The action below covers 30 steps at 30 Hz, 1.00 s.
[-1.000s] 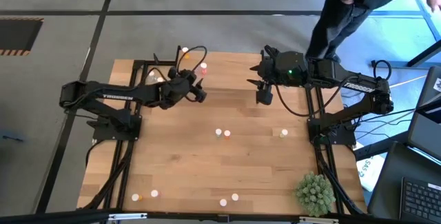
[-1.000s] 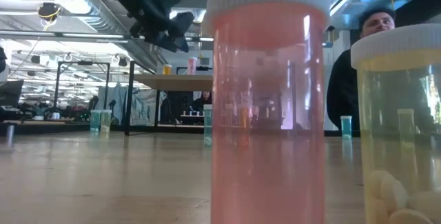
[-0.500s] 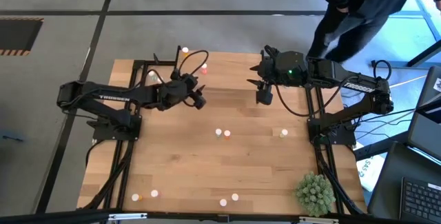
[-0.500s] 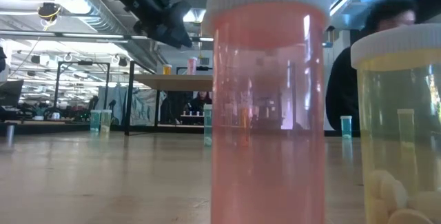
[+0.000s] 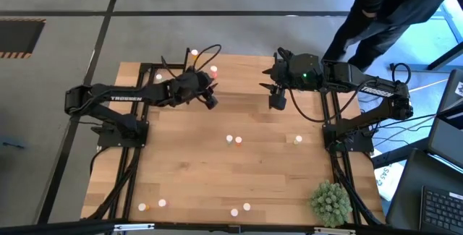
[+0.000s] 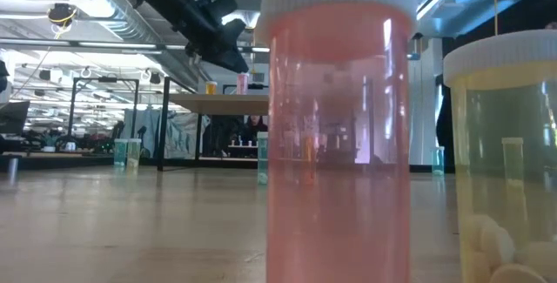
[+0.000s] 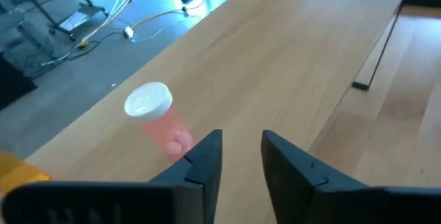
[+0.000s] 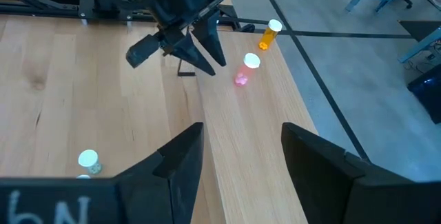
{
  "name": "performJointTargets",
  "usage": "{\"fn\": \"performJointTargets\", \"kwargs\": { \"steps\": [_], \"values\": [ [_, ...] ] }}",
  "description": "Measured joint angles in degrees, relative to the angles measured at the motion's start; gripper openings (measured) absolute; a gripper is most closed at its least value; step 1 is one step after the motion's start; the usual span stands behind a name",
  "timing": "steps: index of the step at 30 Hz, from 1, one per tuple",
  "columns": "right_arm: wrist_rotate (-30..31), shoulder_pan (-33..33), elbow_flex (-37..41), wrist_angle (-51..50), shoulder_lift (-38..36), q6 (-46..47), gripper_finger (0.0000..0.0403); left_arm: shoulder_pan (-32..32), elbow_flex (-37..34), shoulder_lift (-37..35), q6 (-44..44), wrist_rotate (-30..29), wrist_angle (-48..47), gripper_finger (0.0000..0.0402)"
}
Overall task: Pick and place medicine bottles onto shelf by color
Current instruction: Put the top right pink pill bottle on the shelf
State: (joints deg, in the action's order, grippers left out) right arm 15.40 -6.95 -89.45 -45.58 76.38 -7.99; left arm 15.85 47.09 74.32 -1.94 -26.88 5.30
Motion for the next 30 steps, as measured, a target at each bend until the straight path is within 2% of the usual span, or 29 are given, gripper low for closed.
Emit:
{"fn": "performJointTargets", "kwargs": {
  "steps": [8, 10, 12, 22, 26, 30],
  "values": [
    [0.0, 0.0, 0.0, 0.0, 0.0, 0.0, 0.0198, 1.7, 0.0, -0.9, -7.1, 7.1, -0.8, 0.0011],
    [0.0, 0.0, 0.0, 0.0, 0.0, 0.0, 0.0198, 2.4, 0.6, -1.1, -8.6, 9.3, -2.9, 0.0004],
    [0.0, 0.0, 0.0, 0.0, 0.0, 0.0, 0.0198, 3.3, 2.5, -1.0, -9.2, 11.9, -9.1, 0.0005],
    [0.0, 0.0, 0.0, 0.0, 0.0, 0.0, 0.0198, 8.7, 20.2, -0.7, -9.0, 17.6, -37.3, 0.0],
    [0.0, 0.0, 0.0, 0.0, 0.0, 0.0, 0.0198, 11.0, 28.3, 2.5, -6.2, 18.7, -48.1, 0.0],
    [0.0, 0.0, 0.0, 0.0, 0.0, 0.0, 0.0198, 12.7, 36.1, 6.3, -4.4, 19.6, -54.9, 0.0]
  ]
}}
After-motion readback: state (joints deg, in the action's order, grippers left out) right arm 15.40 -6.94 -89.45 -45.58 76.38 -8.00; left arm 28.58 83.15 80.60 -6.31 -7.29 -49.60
